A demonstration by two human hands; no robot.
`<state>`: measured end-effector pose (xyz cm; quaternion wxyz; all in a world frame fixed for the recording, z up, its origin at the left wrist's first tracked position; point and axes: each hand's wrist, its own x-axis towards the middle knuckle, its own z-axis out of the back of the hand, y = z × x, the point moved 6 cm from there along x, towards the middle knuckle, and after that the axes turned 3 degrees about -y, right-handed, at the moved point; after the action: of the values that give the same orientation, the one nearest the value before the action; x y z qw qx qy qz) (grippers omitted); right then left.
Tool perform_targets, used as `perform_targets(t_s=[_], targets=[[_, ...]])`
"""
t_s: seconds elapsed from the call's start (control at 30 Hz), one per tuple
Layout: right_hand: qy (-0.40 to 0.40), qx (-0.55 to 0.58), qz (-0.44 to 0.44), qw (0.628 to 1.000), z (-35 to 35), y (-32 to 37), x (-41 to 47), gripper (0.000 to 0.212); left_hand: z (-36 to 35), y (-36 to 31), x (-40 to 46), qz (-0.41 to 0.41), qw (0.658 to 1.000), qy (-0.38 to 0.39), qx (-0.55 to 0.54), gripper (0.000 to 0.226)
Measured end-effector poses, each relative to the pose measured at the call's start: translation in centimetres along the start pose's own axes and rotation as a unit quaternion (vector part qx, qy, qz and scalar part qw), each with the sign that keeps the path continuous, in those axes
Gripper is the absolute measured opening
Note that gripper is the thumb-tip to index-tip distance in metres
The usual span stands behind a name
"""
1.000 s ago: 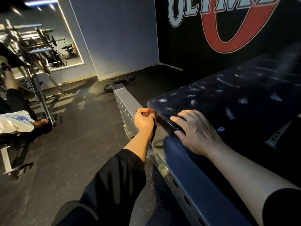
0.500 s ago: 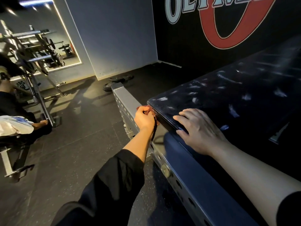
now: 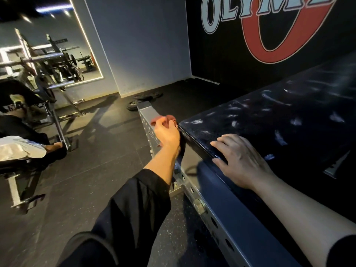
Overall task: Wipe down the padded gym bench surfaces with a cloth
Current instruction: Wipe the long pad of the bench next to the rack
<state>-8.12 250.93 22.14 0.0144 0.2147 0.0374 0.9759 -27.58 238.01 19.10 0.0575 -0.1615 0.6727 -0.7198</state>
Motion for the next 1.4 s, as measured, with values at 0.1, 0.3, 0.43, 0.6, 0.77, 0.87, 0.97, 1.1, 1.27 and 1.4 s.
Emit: perform_targets(t_s=[0.1, 0.3, 0.43, 0.6, 0.77, 0.87, 0.97, 1.1, 1.27, 1.4], targets=[[-0.003, 0.008, 0.001, 1.000, 0.0, 0.0, 0.0, 0.048, -2.5, 2.2, -2.4, 0.060, 0.993, 0.090, 0.043, 0.031], [0.009, 0.015, 0.004, 1.000, -0.1, 0.0, 0.2, 0.048, -1.2, 2.8, -2.7, 0.020, 0.992, 0.071, 0.102, 0.030], [0.018, 0.016, 0.005, 1.000, -0.3, 0.1, 0.3, 0.048, 0.3, 3.3, -4.2, -0.059, 0.988, 0.074, 0.125, 0.015], [0.016, 0.010, 0.003, 1.000, -0.3, 0.1, 0.2, 0.047, 0.5, 2.4, -4.5, -0.082, 0.983, 0.064, 0.150, 0.014], [0.013, 0.005, 0.007, 1.000, -0.3, 0.1, 0.2, 0.048, 0.0, 1.5, -2.9, 0.002, 0.989, 0.037, 0.144, 0.027], [0.013, 0.010, 0.003, 1.000, -0.3, 0.1, 0.3, 0.047, 0.6, 1.9, -4.3, -0.037, 0.984, 0.055, 0.163, 0.017], [0.017, 0.007, 0.003, 1.000, -0.3, 0.1, 0.2, 0.047, 1.5, 2.5, -5.6, -0.090, 0.978, 0.107, 0.153, 0.019], [0.018, 0.005, 0.002, 1.000, -0.1, 0.2, 0.1, 0.046, 4.1, 1.7, -4.2, -0.062, 0.985, 0.110, 0.115, 0.036], [0.019, 0.011, -0.001, 1.000, 0.0, 0.2, 0.1, 0.045, 5.0, 1.1, 0.6, -0.054, 0.984, 0.053, 0.162, 0.046], [0.015, 0.016, -0.002, 1.000, 0.0, 0.2, 0.1, 0.044, 1.0, 1.7, 0.7, -0.046, 0.960, 0.114, 0.253, 0.039]])
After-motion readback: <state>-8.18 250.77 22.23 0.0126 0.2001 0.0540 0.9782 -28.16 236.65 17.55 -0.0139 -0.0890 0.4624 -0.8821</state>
